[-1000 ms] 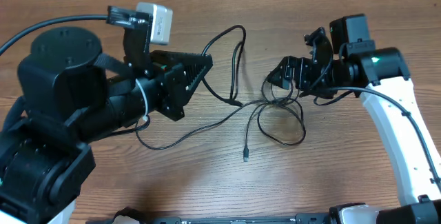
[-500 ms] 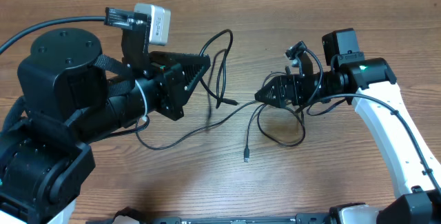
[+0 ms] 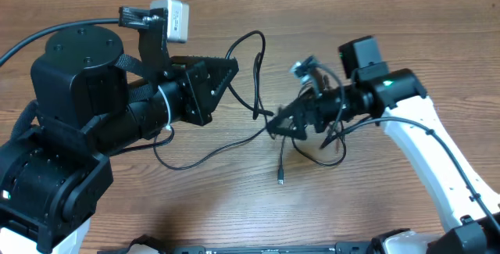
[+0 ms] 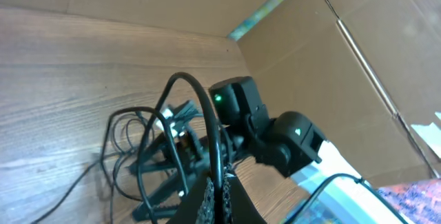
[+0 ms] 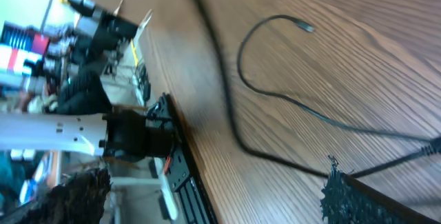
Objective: Untangle cables
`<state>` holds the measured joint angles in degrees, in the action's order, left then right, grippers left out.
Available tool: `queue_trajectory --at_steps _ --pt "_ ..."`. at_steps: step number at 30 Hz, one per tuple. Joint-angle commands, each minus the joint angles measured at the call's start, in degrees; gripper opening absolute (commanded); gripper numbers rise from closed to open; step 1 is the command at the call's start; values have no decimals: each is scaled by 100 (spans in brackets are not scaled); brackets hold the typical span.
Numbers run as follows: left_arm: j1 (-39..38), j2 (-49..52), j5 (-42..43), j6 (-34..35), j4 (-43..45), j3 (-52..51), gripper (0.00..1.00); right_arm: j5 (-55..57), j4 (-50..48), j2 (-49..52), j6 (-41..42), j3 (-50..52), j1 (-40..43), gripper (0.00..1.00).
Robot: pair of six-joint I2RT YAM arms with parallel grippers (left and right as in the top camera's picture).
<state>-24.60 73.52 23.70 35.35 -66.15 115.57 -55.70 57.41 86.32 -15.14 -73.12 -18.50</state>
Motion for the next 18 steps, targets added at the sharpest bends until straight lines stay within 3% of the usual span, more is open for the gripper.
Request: queue_trajectory --at_steps 1,10,18 --pt "24 -2 -50 291 -13 85 4 -96 -166 -13 -140 33 -225 100" --pt "24 -2 205 588 -131 85 4 125 -857 -13 -116 33 -575 100" --pt "24 -2 595 822 -85 85 4 227 -1499 -13 669 33 -605 100"
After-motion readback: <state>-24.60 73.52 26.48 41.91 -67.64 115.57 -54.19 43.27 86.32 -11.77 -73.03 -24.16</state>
